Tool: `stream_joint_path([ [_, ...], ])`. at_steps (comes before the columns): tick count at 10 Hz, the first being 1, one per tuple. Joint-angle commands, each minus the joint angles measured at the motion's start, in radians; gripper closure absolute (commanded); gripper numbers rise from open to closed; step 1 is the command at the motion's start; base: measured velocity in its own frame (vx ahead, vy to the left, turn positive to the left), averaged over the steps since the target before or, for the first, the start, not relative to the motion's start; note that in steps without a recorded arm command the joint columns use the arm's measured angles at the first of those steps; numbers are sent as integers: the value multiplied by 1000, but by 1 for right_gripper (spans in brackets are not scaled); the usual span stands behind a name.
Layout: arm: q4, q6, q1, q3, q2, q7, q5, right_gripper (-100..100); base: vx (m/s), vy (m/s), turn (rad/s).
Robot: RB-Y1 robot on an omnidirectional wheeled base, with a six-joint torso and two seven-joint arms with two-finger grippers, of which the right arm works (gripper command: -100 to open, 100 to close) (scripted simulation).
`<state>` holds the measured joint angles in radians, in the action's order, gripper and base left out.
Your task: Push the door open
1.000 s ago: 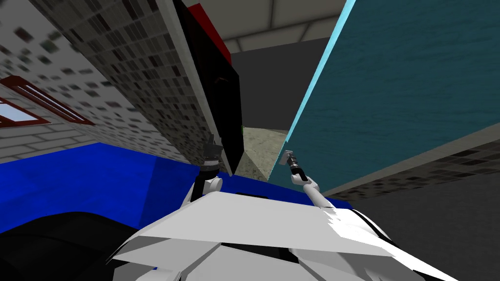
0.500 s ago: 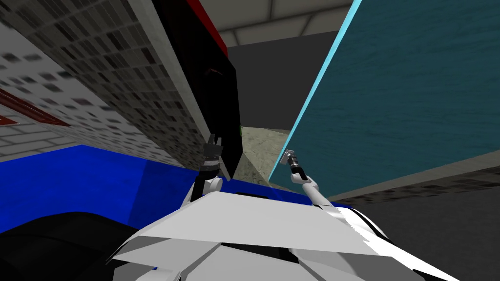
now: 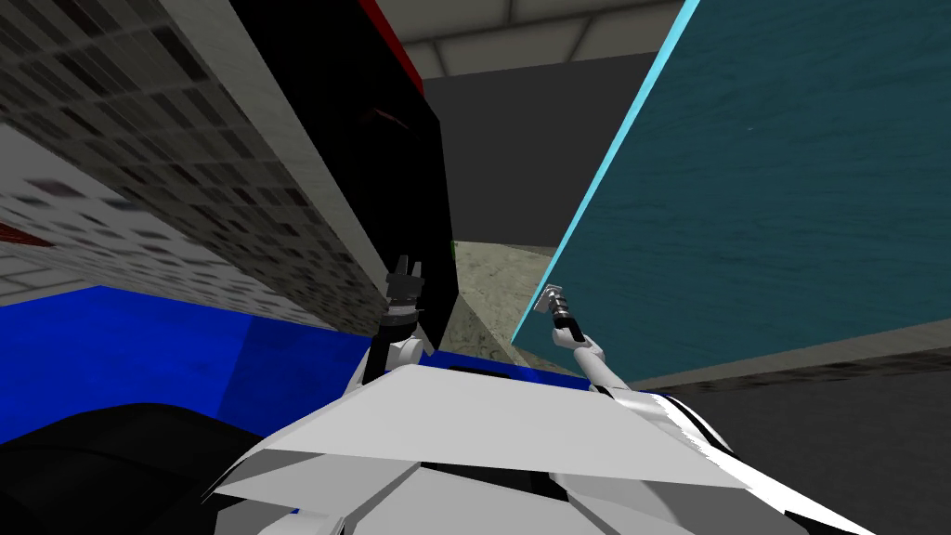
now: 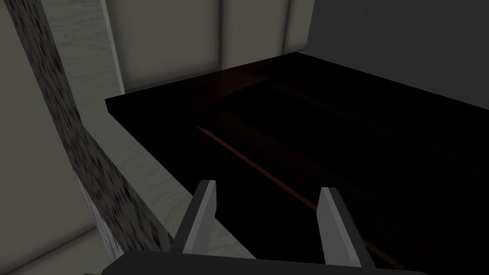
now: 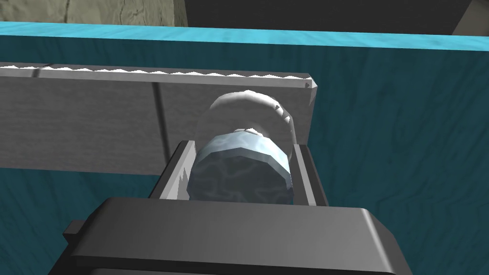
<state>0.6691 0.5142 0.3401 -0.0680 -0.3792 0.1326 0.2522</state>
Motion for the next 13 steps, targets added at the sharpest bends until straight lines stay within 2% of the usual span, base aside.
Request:
stream_joint_path([
  [1, -23, 6, 15, -30, -4, -20, 7, 100, 154, 34, -84],
  [8, -62, 3, 45, -120, 24, -102, 26, 100, 169, 44, -90],
  [10, -62, 3, 45, -120, 24, -102, 26, 100, 90, 15, -24],
  [11, -74, 1, 55, -147, 32, -127, 32, 100, 130, 34, -131],
  [13, -82, 1, 61, -166, 38, -145, 36, 100, 176, 72, -95],
])
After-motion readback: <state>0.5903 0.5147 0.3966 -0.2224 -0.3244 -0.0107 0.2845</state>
